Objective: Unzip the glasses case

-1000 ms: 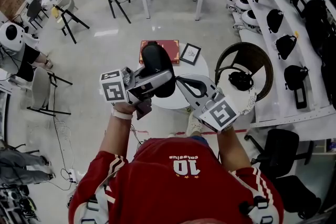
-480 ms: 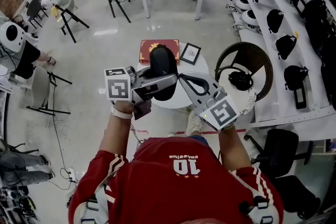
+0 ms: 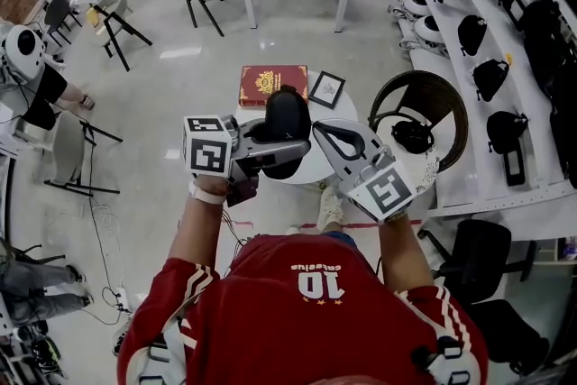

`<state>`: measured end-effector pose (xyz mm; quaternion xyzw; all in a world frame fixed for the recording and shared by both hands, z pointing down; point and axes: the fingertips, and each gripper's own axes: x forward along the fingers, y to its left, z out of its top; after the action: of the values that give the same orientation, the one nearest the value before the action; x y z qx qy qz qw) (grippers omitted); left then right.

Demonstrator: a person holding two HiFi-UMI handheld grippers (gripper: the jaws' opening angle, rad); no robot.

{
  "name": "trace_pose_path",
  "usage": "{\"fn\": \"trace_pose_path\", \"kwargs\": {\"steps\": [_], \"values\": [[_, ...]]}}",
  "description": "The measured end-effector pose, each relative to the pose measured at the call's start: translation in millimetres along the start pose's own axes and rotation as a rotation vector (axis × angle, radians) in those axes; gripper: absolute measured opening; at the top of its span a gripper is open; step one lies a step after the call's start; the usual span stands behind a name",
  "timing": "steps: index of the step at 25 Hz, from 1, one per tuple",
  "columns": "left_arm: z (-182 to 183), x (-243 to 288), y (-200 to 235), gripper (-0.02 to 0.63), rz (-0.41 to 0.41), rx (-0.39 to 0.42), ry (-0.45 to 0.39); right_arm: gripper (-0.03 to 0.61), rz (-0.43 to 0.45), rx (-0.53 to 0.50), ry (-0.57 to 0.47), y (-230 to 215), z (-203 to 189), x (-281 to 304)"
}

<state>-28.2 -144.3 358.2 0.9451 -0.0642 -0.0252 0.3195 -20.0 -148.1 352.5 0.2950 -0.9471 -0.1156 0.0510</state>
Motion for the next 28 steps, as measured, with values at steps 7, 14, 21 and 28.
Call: {"fn": "trace_pose_path", "kwargs": {"steps": [7,14,21,28], "values": [[-21,4,-2,0.265,-0.003,0.083,0.117,0.015,-0.022,-0.03,0.024,-1,-2,-6],[-46,3,-7,0.265,-0.045,0.081,0.262,0.015,-0.029,-0.067,0.039,-2,0,-8],[-64,-3,-6,0.265,-0.054,0.11,0.431,0.015,0.029,-0.192,0.111,5,-7,-8],[-85,-6,-2,0.265,-0.076,0.107,0.537,0.017,0.082,-0.271,0.177,13,-17,-7]]}}
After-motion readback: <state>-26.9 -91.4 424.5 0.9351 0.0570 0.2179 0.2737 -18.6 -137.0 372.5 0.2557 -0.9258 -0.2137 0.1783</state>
